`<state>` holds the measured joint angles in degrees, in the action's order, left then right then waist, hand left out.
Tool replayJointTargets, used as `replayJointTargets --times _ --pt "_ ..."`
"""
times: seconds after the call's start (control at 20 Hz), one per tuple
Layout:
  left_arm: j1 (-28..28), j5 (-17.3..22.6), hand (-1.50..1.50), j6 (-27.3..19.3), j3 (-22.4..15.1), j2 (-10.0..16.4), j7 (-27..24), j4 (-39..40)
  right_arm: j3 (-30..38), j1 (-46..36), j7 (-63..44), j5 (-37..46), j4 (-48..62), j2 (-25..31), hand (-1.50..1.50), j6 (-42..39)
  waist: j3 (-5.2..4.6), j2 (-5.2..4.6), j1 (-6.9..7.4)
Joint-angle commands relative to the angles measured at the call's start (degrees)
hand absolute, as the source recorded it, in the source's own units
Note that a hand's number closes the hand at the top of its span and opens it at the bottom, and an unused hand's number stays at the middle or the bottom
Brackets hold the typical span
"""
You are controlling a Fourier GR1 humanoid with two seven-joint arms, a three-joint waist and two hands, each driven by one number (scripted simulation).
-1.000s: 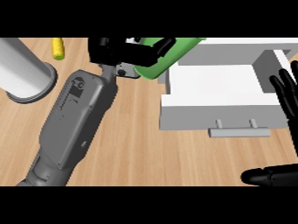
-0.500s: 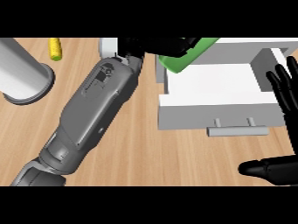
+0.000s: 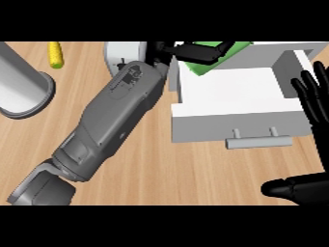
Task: Pick up the cup, place it into the drawer and close the drawer
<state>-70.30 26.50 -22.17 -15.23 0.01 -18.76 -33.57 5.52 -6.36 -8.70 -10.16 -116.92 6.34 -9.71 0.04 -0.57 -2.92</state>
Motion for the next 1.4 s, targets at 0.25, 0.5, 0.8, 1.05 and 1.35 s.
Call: replayJointTargets --times 0.25,0.5,0.8,1.05,1.35 --pt "-5.5 4.8 1.5 -1.9 -8.9 0.0 -1.2 8.7 0.0 -1.3 0.6 -0.9 2.2 0.6 -1.5 -1.4 0.03 -0.36 -1.28" --pt "-4.8 6.8 1.5 -3.5 -14.0 0.0 -0.9 10.3 -1.3 -0.9 1.7 -0.9 2.0 -0.7 -1.5 -1.4 0.07 -0.65 -2.79" --pt "-5.3 6.1 -1.5 -5.0 -18.4 0.0 0.2 13.4 0.4 -1.4 4.3 -1.9 4.8 -0.1 -1.5 -2.7 0.12 -1.07 -3.37" --pt "-6.0 10.9 -1.5 -5.9 -18.5 0.0 0.5 9.3 -1.7 -0.4 3.1 -2.4 1.8 -1.2 -1.5 -2.8 0.06 -0.8 -3.48" --pt "-4.7 15.8 -1.5 -3.3 -16.3 0.0 -7.3 6.1 1.3 -1.5 1.1 -8.7 1.5 0.5 -1.5 -4.7 0.02 -0.57 -2.2"
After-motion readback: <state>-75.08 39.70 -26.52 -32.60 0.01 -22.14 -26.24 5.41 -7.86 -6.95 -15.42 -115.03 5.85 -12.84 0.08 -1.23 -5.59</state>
